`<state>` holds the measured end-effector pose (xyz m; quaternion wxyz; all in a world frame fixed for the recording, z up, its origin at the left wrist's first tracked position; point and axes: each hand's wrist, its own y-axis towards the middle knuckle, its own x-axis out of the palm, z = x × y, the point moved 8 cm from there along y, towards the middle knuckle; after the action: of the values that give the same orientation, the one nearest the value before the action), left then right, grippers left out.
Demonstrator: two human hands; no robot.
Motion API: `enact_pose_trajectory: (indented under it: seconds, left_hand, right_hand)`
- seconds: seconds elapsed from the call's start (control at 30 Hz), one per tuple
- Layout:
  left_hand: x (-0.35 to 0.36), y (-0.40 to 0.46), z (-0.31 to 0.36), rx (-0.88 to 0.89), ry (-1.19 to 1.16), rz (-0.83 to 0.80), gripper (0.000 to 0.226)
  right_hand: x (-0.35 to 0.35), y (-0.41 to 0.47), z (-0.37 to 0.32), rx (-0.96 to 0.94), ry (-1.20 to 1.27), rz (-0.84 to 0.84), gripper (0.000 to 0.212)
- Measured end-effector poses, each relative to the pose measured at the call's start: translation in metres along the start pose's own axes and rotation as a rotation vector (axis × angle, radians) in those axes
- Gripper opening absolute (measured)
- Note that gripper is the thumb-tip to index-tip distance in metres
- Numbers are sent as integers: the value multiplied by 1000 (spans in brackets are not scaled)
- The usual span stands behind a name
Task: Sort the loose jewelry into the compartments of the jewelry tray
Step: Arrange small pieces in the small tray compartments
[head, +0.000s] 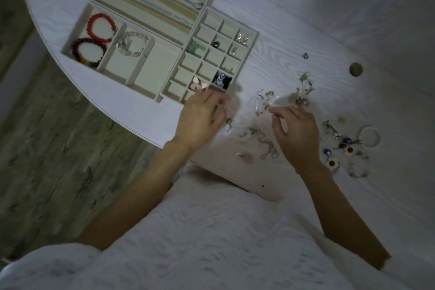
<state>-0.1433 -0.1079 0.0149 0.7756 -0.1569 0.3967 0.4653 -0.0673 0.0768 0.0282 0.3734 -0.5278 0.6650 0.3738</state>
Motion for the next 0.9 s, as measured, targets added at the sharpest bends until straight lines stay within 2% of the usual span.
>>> enact_pose_trajectory:
  seconds: [0.07, 0.17, 0.23, 0.4, 0.53, 0.63, 0.8, 0.9]
  left_hand:
    - [17, 1, 34, 45, -96, -66, 25]
    - [59, 2, 65, 88, -88, -191, 21]
    - [93, 5, 85, 100, -81, -305, 26]
    - [162, 24, 121, 64, -4, -503, 44]
    - [181, 27, 124, 45, 57, -527, 34]
    - [180, 27, 120, 8, 13, -499, 26]
    - [174, 27, 109, -110, -7, -454, 20]
    - [167, 22, 105, -122, -12, -438, 15]
  right_hand:
    - [-16, -28, 43, 132, -84, 26, 19]
    - [-17, -56, 101, 417, -151, -59, 16]
    - [-13, -65, 121, 507, -129, -89, 18]
    - [3, -62, 123, 493, 64, -93, 21]
    - [-7, -73, 130, 505, 58, -22, 14]
    - [-14, -78, 141, 500, -16, -36, 15]
    - [-20, -67, 129, 304, -146, -1, 18]
    - [1, -57, 107, 125, -60, -107, 23]
